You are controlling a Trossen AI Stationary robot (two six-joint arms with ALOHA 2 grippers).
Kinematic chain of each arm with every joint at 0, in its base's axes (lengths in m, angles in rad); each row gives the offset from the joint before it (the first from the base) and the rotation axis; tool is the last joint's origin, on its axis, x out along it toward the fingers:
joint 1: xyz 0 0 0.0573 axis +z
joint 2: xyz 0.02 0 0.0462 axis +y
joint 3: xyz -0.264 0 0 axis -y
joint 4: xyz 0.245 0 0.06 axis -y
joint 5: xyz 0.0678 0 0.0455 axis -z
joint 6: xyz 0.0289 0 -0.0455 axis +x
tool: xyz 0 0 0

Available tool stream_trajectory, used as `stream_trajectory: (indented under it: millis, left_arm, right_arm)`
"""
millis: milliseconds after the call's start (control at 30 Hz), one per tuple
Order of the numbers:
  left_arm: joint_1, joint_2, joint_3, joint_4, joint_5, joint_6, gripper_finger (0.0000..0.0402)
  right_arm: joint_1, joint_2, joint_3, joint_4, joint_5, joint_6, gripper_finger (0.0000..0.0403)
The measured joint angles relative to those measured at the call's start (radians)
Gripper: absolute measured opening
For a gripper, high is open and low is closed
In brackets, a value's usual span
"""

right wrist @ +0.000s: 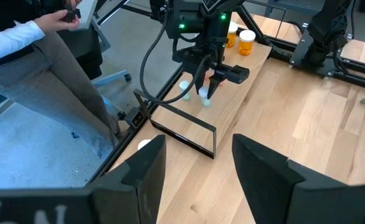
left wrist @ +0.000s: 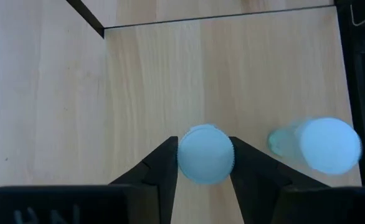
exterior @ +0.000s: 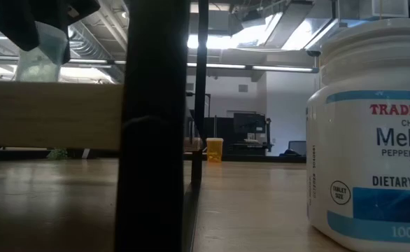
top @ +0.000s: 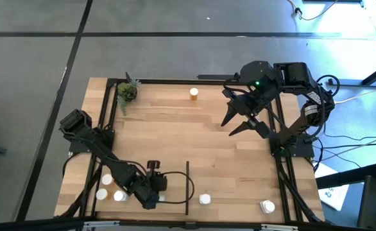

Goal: Pick and place medicine bottles onto shelf by color
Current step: Put the bottom small blue pill bottle on the shelf aligned with the other small blue pill bottle

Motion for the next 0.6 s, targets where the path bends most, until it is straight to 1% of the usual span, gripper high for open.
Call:
stream_trajectory:
  millis: [600]
  left_arm:
    - [0.01,0.0,0.0,0.018,0.002,0.001,0.0126]
  right_arm:
    - [0.0,0.0,0.0,0.0,0.0,0.0,0.0186]
